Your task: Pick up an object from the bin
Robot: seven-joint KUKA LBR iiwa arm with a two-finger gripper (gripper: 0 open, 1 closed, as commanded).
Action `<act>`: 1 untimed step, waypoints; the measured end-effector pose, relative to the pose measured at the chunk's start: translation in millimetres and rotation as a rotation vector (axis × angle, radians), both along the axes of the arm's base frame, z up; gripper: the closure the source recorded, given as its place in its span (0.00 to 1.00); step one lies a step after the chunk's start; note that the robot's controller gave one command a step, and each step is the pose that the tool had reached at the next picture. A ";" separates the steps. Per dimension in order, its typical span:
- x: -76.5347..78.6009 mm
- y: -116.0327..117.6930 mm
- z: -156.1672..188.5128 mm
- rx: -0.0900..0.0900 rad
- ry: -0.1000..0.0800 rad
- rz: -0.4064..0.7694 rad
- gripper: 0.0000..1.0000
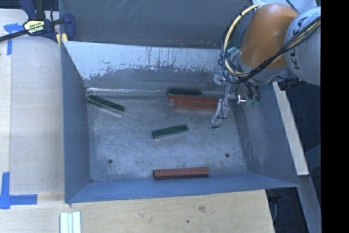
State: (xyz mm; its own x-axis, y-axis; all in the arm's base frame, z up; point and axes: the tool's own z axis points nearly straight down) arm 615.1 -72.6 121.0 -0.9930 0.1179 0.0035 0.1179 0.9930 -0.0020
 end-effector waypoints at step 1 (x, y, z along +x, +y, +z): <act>10.3 -12.7 11.7 0.000 -0.020 0.071 0.00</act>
Offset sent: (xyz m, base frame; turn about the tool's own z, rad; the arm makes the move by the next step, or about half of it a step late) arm 0.0097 0.0537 -0.0510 -0.0680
